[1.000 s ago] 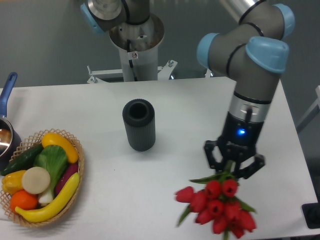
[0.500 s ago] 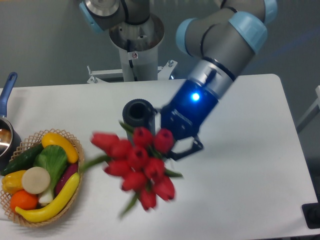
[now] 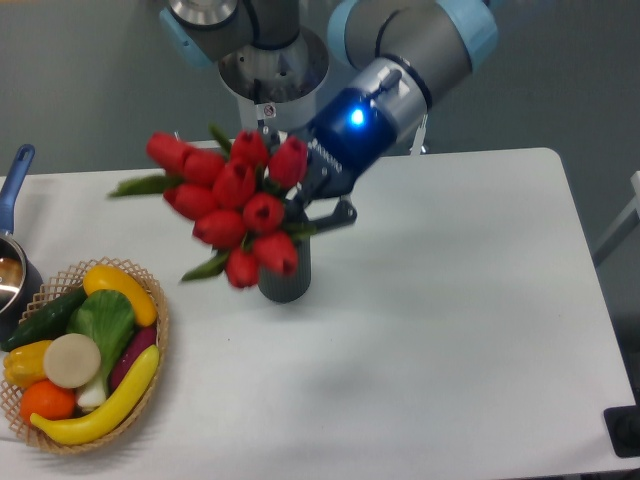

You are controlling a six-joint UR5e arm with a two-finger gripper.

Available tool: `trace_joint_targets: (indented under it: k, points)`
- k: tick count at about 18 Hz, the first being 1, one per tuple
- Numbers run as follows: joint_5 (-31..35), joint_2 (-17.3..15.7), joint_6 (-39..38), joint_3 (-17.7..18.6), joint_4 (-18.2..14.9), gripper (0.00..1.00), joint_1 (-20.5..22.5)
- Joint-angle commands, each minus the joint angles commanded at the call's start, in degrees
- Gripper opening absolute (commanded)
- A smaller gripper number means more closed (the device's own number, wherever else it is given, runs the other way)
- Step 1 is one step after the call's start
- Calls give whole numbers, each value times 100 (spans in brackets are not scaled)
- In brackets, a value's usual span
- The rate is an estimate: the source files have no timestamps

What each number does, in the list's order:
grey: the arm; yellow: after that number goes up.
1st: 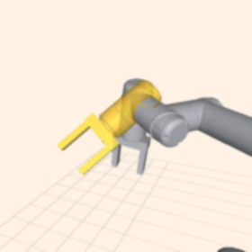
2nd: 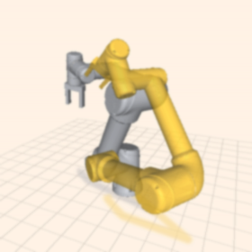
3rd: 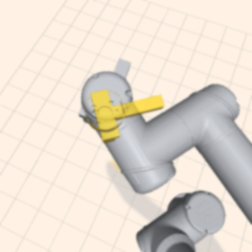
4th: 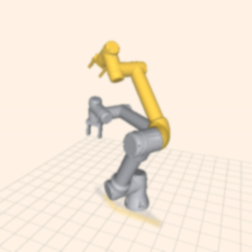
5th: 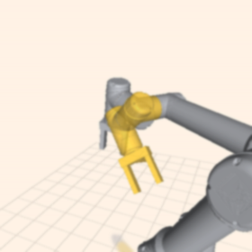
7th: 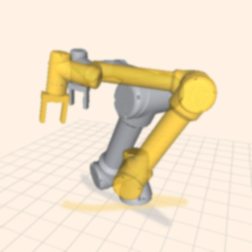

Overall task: Insert the flowers into the vase
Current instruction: 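Position the tulip stems above the vase opening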

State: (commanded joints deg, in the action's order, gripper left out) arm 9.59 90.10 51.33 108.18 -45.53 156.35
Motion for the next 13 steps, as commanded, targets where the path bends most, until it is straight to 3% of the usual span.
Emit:
trace_joint_targets:
  k: [5,13]
  points:
    - [-53,-528,148,738,9,0,335]
    - [-53,-564,905,1293,0,0,379]
